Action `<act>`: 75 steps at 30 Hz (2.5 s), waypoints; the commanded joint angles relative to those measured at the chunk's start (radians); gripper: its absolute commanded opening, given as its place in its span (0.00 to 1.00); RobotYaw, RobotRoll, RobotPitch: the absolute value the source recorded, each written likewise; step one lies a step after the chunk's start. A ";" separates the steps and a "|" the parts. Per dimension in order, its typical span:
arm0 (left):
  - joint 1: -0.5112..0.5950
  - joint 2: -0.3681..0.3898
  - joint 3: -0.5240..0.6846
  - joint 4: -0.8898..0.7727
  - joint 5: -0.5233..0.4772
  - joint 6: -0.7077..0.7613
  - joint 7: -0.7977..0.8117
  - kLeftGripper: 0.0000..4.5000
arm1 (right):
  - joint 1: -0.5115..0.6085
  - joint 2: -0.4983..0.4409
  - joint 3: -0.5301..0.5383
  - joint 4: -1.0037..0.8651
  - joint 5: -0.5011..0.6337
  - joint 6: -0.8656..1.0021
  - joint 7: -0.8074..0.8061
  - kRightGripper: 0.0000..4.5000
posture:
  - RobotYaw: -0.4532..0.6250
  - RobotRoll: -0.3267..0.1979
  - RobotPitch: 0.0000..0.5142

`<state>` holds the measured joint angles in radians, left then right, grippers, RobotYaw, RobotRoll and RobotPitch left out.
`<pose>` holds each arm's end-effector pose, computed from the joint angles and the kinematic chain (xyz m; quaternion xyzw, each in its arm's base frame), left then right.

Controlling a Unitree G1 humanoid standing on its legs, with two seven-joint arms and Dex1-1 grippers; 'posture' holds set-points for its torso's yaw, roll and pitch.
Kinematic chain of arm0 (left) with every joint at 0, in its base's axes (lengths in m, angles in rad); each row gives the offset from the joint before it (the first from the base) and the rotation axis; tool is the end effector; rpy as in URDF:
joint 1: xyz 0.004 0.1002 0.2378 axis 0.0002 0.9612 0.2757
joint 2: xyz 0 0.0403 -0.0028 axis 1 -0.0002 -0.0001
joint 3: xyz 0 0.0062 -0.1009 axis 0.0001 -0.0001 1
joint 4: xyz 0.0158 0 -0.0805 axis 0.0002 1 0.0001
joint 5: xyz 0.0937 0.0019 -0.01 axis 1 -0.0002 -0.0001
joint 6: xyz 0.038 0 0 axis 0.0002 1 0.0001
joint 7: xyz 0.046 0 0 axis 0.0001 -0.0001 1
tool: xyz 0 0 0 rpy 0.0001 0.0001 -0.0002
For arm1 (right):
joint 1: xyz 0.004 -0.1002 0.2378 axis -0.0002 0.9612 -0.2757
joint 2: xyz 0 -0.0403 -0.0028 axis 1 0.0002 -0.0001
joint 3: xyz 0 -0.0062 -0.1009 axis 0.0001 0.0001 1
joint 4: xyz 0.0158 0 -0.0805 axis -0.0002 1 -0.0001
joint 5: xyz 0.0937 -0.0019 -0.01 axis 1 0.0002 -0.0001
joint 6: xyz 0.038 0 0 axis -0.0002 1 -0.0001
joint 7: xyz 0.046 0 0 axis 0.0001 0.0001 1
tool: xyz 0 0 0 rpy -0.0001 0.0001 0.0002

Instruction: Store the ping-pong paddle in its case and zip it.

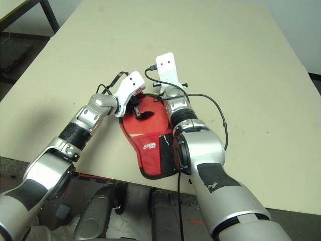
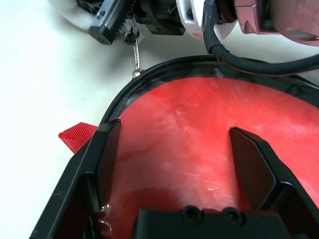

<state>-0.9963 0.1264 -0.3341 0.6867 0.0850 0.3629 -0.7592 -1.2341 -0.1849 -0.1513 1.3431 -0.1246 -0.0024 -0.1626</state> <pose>0.3399 0.0759 0.1631 0.2477 0.1256 -0.4771 0.8338 0.3686 -0.1406 0.1668 -0.1200 0.0488 -0.0607 0.9897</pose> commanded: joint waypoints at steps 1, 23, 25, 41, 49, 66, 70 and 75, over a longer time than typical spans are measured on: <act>0.069 0.014 -0.068 0.129 0.076 0.085 0.002 1.00 | 0.015 -0.054 -0.021 -0.026 0.015 -0.029 -0.060 0.11 | 0.50 0.62 0.41; 0.013 -0.004 -0.051 0.183 0.064 0.024 -0.015 1.00 | 0.156 -0.179 -0.048 -0.413 0.120 0.259 0.003 0.11 | 0.39 0.62 0.37; 0.010 -0.005 -0.050 0.193 0.065 0.014 -0.013 1.00 | 0.211 -0.205 -0.049 -0.564 0.134 0.373 0.041 0.11 | 0.39 0.62 0.37; -0.024 -0.058 -0.038 0.300 0.063 -0.056 0.008 1.00 | 0.426 -0.213 -0.027 -1.026 0.151 0.675 0.083 0.11 | 0.33 0.62 0.40; -0.071 -0.108 -0.010 0.388 0.064 -0.093 0.025 1.00 | 0.512 -0.203 0.005 -1.136 0.129 0.715 0.094 0.11 | 0.30 0.62 0.44; -0.039 -0.109 -0.037 0.400 0.102 -0.100 -0.029 1.00 | 0.788 -0.196 0.035 -1.748 0.162 1.085 0.186 0.11 | 0.26 0.62 0.55; -0.041 -0.110 -0.035 0.388 0.104 -0.092 -0.041 1.00 | 0.847 -0.204 0.035 -1.917 0.172 1.255 0.209 0.11 | 0.26 0.62 0.57; -0.038 -0.104 -0.036 0.377 0.108 -0.090 -0.057 1.00 | 0.942 -0.254 0.028 -2.059 0.174 1.348 0.249 0.10 | 0.25 0.62 0.59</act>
<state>-1.1109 0.0264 -0.2989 0.9774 0.1172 0.2123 -0.8182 -0.3149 -0.4222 -0.1088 -0.6579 0.0400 1.3102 0.0714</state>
